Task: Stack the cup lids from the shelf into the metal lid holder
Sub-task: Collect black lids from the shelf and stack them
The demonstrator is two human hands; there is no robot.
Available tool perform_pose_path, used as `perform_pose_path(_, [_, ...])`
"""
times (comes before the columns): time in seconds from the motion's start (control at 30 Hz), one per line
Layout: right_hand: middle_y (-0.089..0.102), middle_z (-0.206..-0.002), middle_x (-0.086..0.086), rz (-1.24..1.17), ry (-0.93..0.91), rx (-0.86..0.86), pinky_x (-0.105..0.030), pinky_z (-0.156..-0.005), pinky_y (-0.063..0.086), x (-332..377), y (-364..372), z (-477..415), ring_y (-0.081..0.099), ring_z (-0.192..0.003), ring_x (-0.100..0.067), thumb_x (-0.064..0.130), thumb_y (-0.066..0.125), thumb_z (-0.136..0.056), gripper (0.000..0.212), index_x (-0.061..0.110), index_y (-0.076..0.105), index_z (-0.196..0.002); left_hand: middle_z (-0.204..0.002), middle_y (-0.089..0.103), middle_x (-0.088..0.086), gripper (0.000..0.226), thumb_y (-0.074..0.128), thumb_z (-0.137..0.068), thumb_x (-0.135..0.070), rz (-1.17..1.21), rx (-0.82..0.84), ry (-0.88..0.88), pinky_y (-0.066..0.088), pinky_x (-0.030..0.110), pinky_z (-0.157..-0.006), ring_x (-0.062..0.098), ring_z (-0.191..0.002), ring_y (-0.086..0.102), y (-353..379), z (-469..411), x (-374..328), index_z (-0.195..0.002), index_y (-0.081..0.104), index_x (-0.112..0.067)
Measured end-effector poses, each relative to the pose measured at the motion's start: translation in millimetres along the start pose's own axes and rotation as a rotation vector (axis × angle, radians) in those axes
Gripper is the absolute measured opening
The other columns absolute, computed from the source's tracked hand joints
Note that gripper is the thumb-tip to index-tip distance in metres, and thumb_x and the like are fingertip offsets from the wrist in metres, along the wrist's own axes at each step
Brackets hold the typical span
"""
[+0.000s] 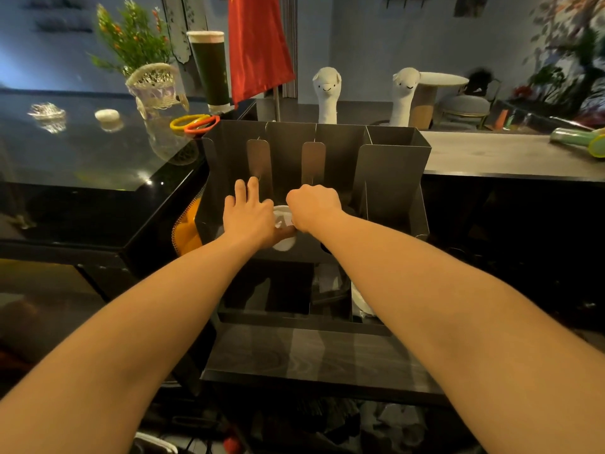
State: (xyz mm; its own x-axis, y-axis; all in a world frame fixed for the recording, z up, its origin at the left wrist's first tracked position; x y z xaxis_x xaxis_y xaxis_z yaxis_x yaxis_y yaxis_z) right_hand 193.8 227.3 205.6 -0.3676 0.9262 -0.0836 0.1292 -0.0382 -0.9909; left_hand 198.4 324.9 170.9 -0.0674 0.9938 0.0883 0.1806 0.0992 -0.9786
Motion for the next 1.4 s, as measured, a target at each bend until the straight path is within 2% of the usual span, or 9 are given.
perform_pose_path(0.17, [0.054,-0.089,-0.006,-0.003,0.02,-0.029,-0.033,-0.069,0.044,-2,-1,-4,0.056,-0.079,-0.021,0.018,0.065,-0.094,0.023,0.011,0.061,-0.116,-0.165,-0.005,0.008,0.07,0.033,-0.087,-0.081,0.018,0.07,0.068,0.012,0.054,-0.118,0.038,-0.15,-0.008,5,3,2,-0.123,0.06,-0.027])
perform_pose_path(0.3, [0.054,-0.09,-0.006,-0.006,0.034,-0.04,-0.034,-0.07,0.042,-3,2,-6,0.054,-0.08,-0.021,0.016,0.062,-0.095,0.021,0.011,0.061,-0.116,-0.165,-0.003,0.007,0.045,0.034,-0.098,-0.057,0.039,0.061,0.083,0.013,0.053,-0.117,0.036,-0.149,-0.009,5,3,7,-0.123,0.06,-0.03])
perform_pose_path(0.5, [0.052,-0.093,-0.007,-0.021,0.05,-0.024,-0.034,-0.07,0.044,-2,7,-9,0.054,-0.082,-0.023,0.015,0.062,-0.095,0.025,0.011,0.059,-0.119,-0.164,-0.003,0.007,0.042,0.034,-0.099,-0.055,-0.005,0.071,0.072,0.014,0.053,-0.117,0.036,-0.149,-0.009,8,1,7,-0.129,0.056,-0.034])
perform_pose_path(0.7, [0.05,-0.132,-0.014,0.002,0.04,-0.145,-0.035,-0.07,0.043,-1,0,-2,0.063,-0.1,-0.032,0.017,0.064,-0.094,0.035,0.012,0.056,-0.127,-0.162,0.004,0.01,0.044,0.041,-0.099,-0.052,0.105,0.193,0.05,0.014,0.056,-0.117,0.038,-0.147,0.001,6,0,9,-0.138,0.048,-0.033])
perform_pose_path(0.83, [0.053,-0.12,-0.009,-0.154,0.042,-0.274,-0.03,-0.063,0.04,-5,-6,10,0.057,-0.084,-0.022,0.025,0.063,-0.093,0.034,0.016,0.051,-0.124,-0.152,0.03,0.01,0.04,0.051,-0.098,-0.048,0.29,-0.061,0.059,0.027,0.05,-0.112,0.033,-0.142,0.023,-22,8,15,-0.134,0.053,-0.031])
perform_pose_path(0.97, [0.057,-0.099,-0.004,-0.21,0.037,-0.347,-0.027,-0.055,0.037,-4,-15,28,0.052,-0.07,-0.016,0.022,0.062,-0.091,0.036,0.017,0.046,-0.122,-0.115,0.055,0.002,0.021,0.062,-0.095,-0.036,0.505,-0.289,0.168,0.047,0.03,-0.087,0.018,-0.108,0.05,-38,32,20,-0.107,0.067,-0.02])
perform_pose_path(1.1, [0.054,-0.09,0.0,-0.24,0.03,-0.349,-0.026,-0.053,0.037,-1,-13,57,0.052,-0.068,-0.016,0.027,0.059,-0.092,0.03,0.017,0.046,-0.117,-0.088,0.061,-0.007,0.013,0.061,-0.095,-0.034,0.668,-0.234,0.183,0.052,0.025,-0.071,0.011,-0.079,0.06,-27,59,17,-0.096,0.065,-0.022])
perform_pose_path(1.23, [0.055,-0.097,0.001,-0.287,0.015,-0.302,-0.03,-0.061,0.045,3,9,91,0.053,-0.078,-0.016,0.03,0.059,-0.092,0.033,0.017,0.049,-0.12,-0.079,0.065,-0.007,0.013,0.061,-0.095,-0.033,0.741,-0.124,0.173,0.053,0.027,-0.07,0.009,-0.073,0.061,-6,83,5,-0.09,0.067,-0.022])
perform_pose_path(1.4, [0.054,-0.101,-0.001,-0.308,0.107,-0.163,-0.035,-0.065,0.041,-15,60,139,0.059,-0.092,-0.026,0.028,0.059,-0.092,0.027,0.019,0.046,-0.114,-0.08,0.067,-0.005,0.014,0.061,-0.095,-0.034,0.859,0.084,0.159,0.052,0.029,-0.072,0.01,-0.078,0.063,27,113,-31,-0.087,0.068,-0.024])
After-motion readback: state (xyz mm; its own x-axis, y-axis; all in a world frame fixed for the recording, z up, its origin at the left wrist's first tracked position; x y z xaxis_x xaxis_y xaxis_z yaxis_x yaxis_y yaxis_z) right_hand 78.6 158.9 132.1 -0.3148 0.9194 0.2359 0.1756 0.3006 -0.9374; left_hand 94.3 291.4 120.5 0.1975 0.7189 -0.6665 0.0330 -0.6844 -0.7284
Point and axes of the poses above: each hand's wrist, its own z-axis away from the middle knuckle, its own y-axis out of the palm, x = y × z, the point moved 9 cm from there along -z, towards the middle knuckle
